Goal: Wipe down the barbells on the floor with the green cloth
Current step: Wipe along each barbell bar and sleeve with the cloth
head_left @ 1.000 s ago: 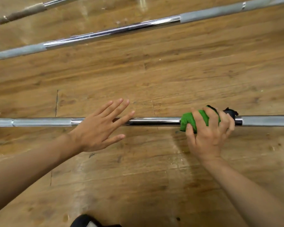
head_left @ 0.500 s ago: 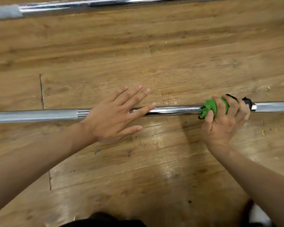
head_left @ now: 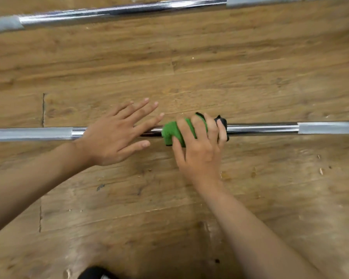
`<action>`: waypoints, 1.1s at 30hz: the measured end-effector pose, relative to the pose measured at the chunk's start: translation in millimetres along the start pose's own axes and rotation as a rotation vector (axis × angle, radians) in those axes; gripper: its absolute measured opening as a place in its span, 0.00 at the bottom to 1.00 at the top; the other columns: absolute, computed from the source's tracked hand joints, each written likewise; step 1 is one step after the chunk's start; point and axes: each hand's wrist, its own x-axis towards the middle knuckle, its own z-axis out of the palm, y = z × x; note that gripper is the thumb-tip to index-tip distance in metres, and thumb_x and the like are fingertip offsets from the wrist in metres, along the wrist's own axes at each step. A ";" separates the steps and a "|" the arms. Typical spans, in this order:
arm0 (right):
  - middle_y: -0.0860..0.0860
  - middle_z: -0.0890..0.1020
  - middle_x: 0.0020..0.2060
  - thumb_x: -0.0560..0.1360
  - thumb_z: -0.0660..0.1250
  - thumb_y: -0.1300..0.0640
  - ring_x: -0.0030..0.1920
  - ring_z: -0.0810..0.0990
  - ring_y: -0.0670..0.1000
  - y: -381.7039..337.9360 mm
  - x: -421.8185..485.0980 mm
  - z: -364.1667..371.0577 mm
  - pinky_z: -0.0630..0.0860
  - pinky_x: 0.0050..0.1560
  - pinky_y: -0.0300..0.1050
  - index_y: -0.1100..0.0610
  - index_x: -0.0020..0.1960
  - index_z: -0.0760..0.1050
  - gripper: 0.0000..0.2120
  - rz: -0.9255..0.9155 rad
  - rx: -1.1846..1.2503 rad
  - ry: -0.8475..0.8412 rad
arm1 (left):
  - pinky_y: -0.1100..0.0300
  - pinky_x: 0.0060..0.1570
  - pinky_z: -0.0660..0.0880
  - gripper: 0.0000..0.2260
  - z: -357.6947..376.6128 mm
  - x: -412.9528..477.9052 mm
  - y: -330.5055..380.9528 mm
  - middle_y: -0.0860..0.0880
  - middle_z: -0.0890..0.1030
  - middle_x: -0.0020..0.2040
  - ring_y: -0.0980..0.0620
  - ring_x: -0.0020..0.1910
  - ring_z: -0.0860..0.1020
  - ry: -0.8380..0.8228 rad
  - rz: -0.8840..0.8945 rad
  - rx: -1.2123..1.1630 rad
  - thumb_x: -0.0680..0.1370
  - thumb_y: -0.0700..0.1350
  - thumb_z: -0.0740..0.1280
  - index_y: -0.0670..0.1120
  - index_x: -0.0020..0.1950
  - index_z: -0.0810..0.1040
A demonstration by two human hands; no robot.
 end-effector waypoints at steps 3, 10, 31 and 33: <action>0.56 0.79 0.66 0.80 0.62 0.45 0.71 0.71 0.61 76.6 -6.8 -10.3 0.59 0.77 0.64 0.52 0.66 0.78 0.19 0.134 -0.107 0.098 | 0.42 0.79 0.57 0.31 1.9 1.4 1.0 0.41 0.58 0.84 0.40 0.84 0.57 0.001 -0.020 0.034 0.86 0.62 0.45 0.47 0.85 0.57; 0.60 0.77 0.69 0.82 0.60 0.51 0.76 0.66 0.67 68.6 18.2 -0.4 0.58 0.77 0.67 0.59 0.60 0.81 0.17 0.684 -0.012 0.368 | 0.42 0.80 0.54 0.28 3.8 -2.9 19.6 0.40 0.61 0.83 0.38 0.83 0.57 0.017 -0.194 0.062 0.87 0.62 0.46 0.52 0.84 0.60; 0.50 0.83 0.53 0.83 0.58 0.38 0.64 0.76 0.59 -4.0 3.5 -13.8 0.58 0.77 0.63 0.50 0.57 0.83 0.21 0.157 0.049 -0.002 | 0.41 0.81 0.55 0.33 -1.4 -16.2 30.9 0.49 0.65 0.83 0.41 0.82 0.62 -0.062 -0.149 0.050 0.86 0.66 0.44 0.49 0.85 0.59; 0.51 0.82 0.53 0.83 0.62 0.40 0.63 0.75 0.58 27.2 -1.6 -25.2 0.58 0.77 0.62 0.51 0.58 0.83 0.18 0.156 0.018 -0.035 | 0.42 0.80 0.58 0.34 -0.4 -18.5 32.9 0.49 0.69 0.80 0.42 0.79 0.67 -0.063 -0.148 0.011 0.85 0.68 0.45 0.50 0.85 0.59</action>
